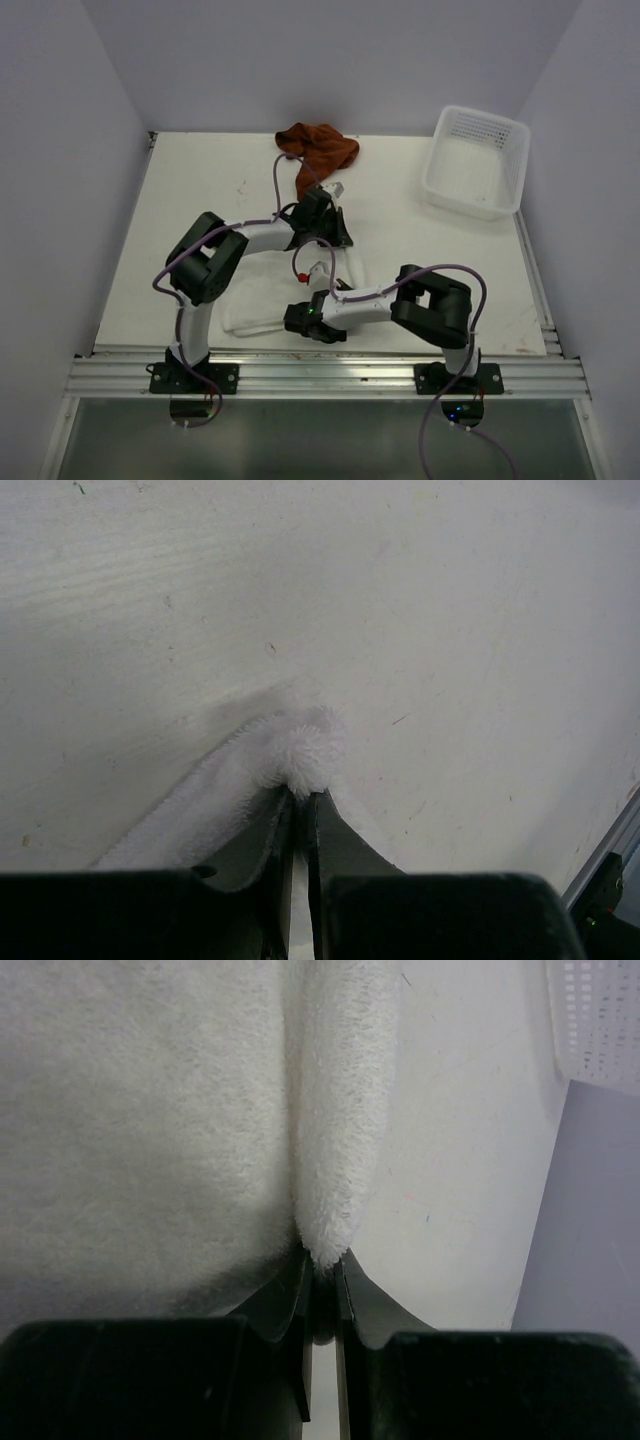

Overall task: Roll the towels
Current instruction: Roll the towel

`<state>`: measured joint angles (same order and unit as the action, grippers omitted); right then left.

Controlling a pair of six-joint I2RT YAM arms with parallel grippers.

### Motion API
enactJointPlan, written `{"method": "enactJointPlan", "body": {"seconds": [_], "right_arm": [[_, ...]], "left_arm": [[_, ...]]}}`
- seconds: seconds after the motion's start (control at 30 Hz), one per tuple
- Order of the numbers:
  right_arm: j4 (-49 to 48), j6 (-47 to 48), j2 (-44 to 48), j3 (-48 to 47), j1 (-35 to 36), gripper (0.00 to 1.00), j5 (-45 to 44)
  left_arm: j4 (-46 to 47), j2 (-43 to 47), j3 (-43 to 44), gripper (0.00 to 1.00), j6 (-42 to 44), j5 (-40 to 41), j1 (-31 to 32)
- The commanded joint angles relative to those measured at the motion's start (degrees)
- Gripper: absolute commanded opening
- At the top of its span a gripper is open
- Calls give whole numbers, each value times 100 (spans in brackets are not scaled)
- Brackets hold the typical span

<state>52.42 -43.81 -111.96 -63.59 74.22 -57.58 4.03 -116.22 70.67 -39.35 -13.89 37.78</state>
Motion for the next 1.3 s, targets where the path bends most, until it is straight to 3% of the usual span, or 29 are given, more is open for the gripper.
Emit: {"method": "enactJointPlan", "body": {"seconds": [0.0, 0.23, 0.33, 0.5, 0.83, 1.1, 1.2, 1.23, 1.27], "right_arm": [[707, -233, -237, -223, 199, 1, 230], [822, -180, -616, -522, 313, 4, 282], [735, -111, -608, -531, 339, 10, 318], [489, -31, -362, -461, 339, 34, 590], [-1108, 293, 1456, 451, 173, 62, 1791], [-1946, 505, 3170, 1261, -240, 63, 2620], [-2306, 619, 3970, 1638, -880, 52, 3260], [-2603, 680, 4302, 1735, -1387, 41, 3514], [-2736, 733, 4410, 1806, -1636, 38, 3830]], "left_arm": [[686, 267, -62, 0, 358, 792, -368], [791, 258, -343, 0, 394, 923, -447], [1151, 241, -598, 0, 262, 634, -543], [1196, 179, -686, 0, 341, 598, -640], [1670, 302, -1126, 0, 367, 651, -649], [1803, 399, -1310, 0, 358, 686, -640], [1847, 434, -1389, 0, 341, 695, -640], [1847, 443, -1407, 0, 332, 703, -640], [1847, 451, -1425, 0, 332, 703, -640]]}}
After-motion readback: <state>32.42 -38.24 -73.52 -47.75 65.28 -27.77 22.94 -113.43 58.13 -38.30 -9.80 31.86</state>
